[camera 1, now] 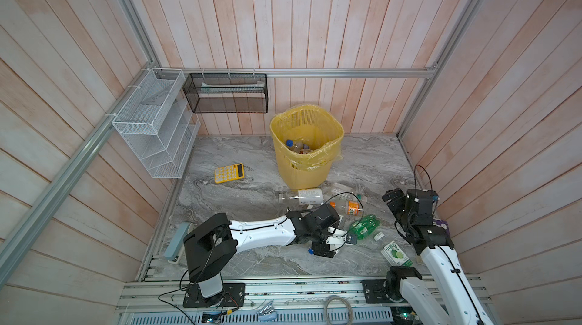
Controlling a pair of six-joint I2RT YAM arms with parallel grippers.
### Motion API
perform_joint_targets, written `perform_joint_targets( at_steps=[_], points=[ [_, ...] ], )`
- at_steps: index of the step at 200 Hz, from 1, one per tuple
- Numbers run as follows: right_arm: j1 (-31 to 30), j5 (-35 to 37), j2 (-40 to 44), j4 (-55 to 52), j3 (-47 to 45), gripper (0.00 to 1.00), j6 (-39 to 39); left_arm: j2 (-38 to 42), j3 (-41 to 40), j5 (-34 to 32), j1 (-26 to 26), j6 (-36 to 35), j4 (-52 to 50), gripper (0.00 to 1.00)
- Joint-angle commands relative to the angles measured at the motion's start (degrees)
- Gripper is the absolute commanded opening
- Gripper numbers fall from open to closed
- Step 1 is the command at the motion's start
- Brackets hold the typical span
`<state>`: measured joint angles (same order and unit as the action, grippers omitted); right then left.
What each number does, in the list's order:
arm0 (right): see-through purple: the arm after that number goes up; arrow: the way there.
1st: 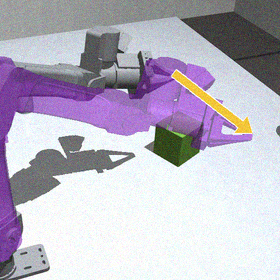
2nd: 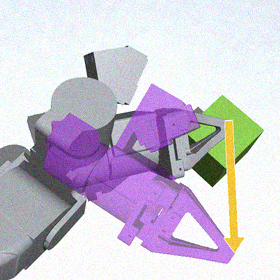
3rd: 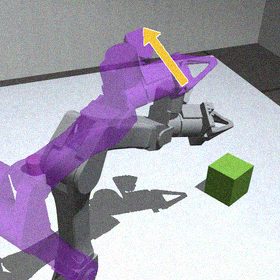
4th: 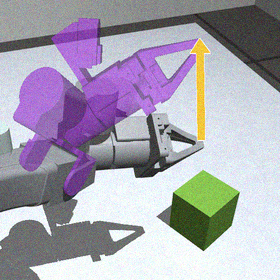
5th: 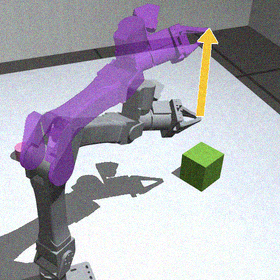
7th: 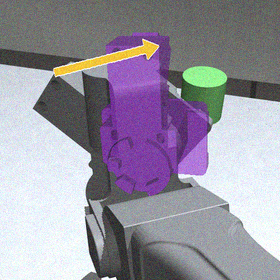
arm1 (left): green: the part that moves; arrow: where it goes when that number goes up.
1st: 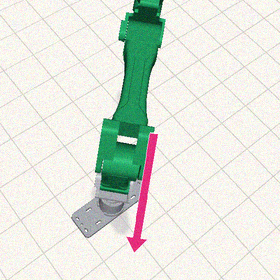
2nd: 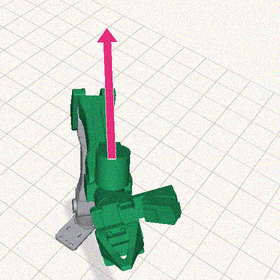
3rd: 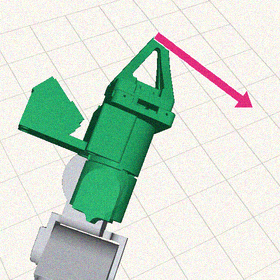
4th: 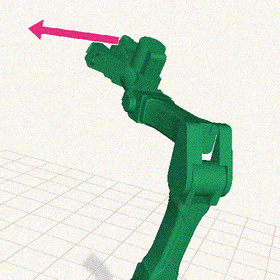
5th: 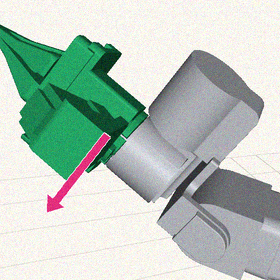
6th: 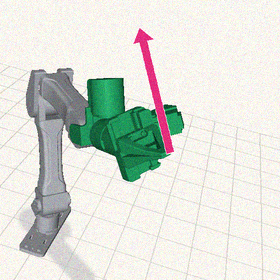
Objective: Throw the plastic bottles in the bin
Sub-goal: Pick up the plastic bottle from the bottom-center of the table.
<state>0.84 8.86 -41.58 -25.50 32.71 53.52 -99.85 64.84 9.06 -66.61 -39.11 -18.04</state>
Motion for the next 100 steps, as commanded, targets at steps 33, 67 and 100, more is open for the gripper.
perform_joint_targets(
  at_steps=[33,67,100],
  points=[
    [0.52,-0.92,-0.91,1.9,-0.56,0.99,-1.31,-3.07,1.04,-3.29,-0.63,-3.05,-1.31,0.86],
    [0.65,-1.39,-1.65,2.42,-0.84,0.99,-1.47,-4.46,0.93,-5.59,-0.72,-3.31,0.06,0.86],
    [0.89,-1.71,-1.85,2.87,-1.02,0.99,-1.62,-6.51,0.71,-7.05,-0.89,-3.44,0.8,0.86]
  ],
)
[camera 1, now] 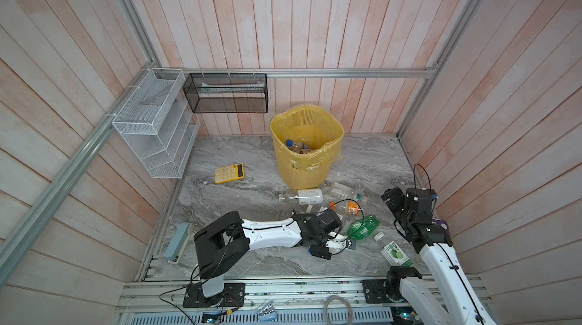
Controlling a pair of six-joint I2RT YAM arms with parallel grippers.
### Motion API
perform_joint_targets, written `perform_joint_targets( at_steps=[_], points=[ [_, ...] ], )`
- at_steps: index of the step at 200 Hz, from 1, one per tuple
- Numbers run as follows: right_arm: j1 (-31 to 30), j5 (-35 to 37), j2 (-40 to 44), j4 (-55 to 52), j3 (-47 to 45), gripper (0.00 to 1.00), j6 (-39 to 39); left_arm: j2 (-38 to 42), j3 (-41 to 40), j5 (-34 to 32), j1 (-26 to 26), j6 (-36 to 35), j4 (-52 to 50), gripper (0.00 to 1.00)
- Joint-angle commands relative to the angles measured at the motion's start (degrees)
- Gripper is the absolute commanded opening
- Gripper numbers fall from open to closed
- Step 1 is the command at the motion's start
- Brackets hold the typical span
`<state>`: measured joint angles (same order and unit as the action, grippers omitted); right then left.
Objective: Throw the plastic bottles in the bin
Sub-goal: Pick up the plastic bottle from the bottom-center of the table.
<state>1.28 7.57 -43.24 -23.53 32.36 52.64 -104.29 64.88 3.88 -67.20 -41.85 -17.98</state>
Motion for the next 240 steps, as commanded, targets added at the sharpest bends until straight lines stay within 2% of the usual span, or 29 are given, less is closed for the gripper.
perform_joint_targets(
  at_steps=[1,59,134,198,240],
  points=[
    [0.47,-0.44,-0.18,0.92,-0.65,0.99,-0.72,-2.11,0.67,-1.91,-0.3,-0.75,0.74,0.86],
    [0.7,-0.94,-0.26,1.05,-0.78,0.99,-0.87,-3.71,0.02,-4.09,-0.3,-1.28,2.86,0.86],
    [0.85,-1.3,0.26,1.38,-1.41,0.99,-0.37,-2.93,-0.9,-4.49,-0.3,-0.96,4.53,0.76],
    [0.9,-1.01,1.58,1.38,-1.73,0.99,-0.08,1.56,-3.22,-3.0,-0.3,0.95,7.56,0.67],
    [0.9,-0.32,2.19,1.39,-1.52,0.99,-0.87,6.85,-5.09,-1.88,-0.13,4.91,10.57,0.63]
  ],
)
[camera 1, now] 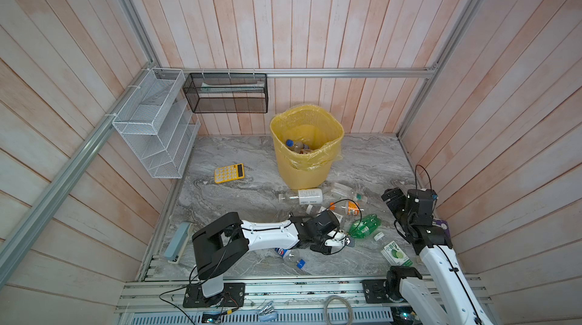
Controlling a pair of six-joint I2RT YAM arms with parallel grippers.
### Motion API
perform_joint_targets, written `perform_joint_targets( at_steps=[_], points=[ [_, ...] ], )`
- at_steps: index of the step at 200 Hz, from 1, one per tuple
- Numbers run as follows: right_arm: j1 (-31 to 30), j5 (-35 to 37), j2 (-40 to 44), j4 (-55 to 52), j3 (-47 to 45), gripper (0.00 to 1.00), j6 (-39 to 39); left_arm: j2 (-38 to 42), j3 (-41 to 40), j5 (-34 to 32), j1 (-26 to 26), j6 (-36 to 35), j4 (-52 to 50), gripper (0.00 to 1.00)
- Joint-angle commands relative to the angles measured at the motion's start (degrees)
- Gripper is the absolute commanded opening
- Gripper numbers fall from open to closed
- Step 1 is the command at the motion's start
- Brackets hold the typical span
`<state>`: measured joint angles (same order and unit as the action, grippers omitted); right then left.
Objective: Throw the plastic bottles in the bin
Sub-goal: Pick up the plastic bottle from the bottom-center of the table, then throw the plastic bottle into the trash bin.
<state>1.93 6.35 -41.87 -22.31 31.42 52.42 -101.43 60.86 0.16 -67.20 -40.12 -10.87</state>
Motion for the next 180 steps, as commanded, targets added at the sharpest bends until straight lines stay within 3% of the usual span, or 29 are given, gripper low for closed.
perform_joint_targets(
  at_steps=[1,53,133,158,180],
  points=[
    [0.26,0.88,0.82,0.16,-0.58,0.99,-0.66,4.19,-1.08,1.89,-0.13,3.28,3.52,0.63],
    [0.26,0.78,1.35,1.44,-0.86,0.99,-0.65,13.81,-2.45,3.09,0.99,10.01,8.56,0.6],
    [0.21,-1.95,1.21,6.4,-1.23,0.99,-3.66,30.23,-0.6,-0.43,8.68,17.49,24.64,0.59],
    [0.19,-3.22,1.19,8.04,-1.54,0.99,-4.42,31.71,1.07,-0.85,11.98,21.02,33.13,0.6],
    [0.26,-4.45,1.05,9.13,-1.78,0.99,-4.52,30.5,4.15,1.65,18.42,26.37,39.0,0.6]
  ],
)
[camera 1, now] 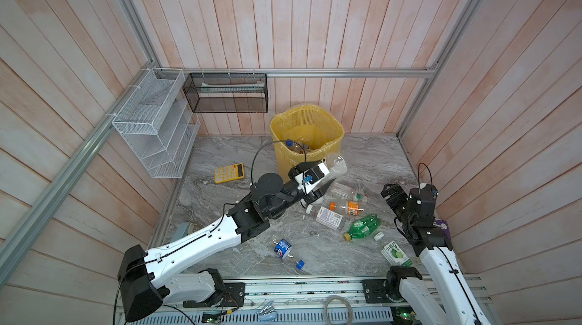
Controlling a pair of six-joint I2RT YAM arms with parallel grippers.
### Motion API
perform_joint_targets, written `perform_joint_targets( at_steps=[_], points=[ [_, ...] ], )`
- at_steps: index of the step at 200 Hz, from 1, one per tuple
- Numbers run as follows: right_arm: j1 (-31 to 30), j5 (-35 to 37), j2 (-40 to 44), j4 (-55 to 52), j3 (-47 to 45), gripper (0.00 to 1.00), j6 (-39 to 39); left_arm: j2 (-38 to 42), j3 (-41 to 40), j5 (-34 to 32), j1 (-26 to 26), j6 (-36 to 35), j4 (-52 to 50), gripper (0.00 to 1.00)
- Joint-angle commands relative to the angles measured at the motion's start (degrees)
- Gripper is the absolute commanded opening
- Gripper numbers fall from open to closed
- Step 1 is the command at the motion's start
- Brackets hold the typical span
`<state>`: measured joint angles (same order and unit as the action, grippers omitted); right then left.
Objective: Throw the plastic bottles in the bin
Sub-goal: Throw the plastic bottle into the trash bin.
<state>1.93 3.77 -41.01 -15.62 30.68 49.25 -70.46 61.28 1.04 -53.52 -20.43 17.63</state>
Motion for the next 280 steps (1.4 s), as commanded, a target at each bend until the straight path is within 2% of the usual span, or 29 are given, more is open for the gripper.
perform_joint_targets(
  at_steps=[1,33,79,105,122,150,165,187,209,247,263,280],
  points=[
    [0.22,-1.94,0.22,2.52,-1.0,0.99,-1.4,-0.6,3.92,0.88,5.04,6.87,10.81,0.6],
    [0.26,-2.42,0.66,2.78,-0.55,0.99,-2.18,-5.41,10.47,2.35,10.29,10.59,17.54,0.59],
    [0.25,-1.65,1.73,2.28,0.01,0.99,-2.82,-10.45,15.7,4.88,11.77,12.04,28.2,0.61],
    [0.26,-1.75,1.72,2.36,0.08,0.99,-3.05,-12.8,17.67,4.67,12.02,12.76,28.94,0.61],
    [0.26,-2.1,1.42,2.6,0.1,0.99,-3.28,-15.42,20.5,2.97,12.87,14.24,23.39,0.62],
    [0.22,-2.36,0.78,2.61,0.46,0.99,-3.55,-21.47,25.41,0.82,16.72,20.25,7.96,0.83],
    [0.24,-2.3,0.67,2.23,1.04,0.99,-3.85,-22.67,25.56,-0.88,18.03,21.4,4.95,1.0],
    [0.26,-0.98,0.92,0.43,2.61,0.99,-4.96,-22.03,28.78,-1.74,18.38,20.64,0.48,1.0],
    [0.21,0.5,1.54,-1.16,3.5,0.99,-5.18,-19.09,29.73,-0.68,18.28,20.79,0.96,1.0],
    [0.26,1.01,1.87,-1.51,2.16,0.99,-4.22,-13.51,25.25,-0.62,16.16,18.0,4.15,1.0],
    [0.18,1.22,1.43,-1.59,1.7,0.99,-3.95,-11.61,21.43,-2.33,14.87,15.52,5.74,1.0],
    [0.24,1.97,0.86,-2.32,1.59,0.99,-4.07,-9.24,16.92,-3.74,14.58,16.22,6.54,1.0]
  ],
)
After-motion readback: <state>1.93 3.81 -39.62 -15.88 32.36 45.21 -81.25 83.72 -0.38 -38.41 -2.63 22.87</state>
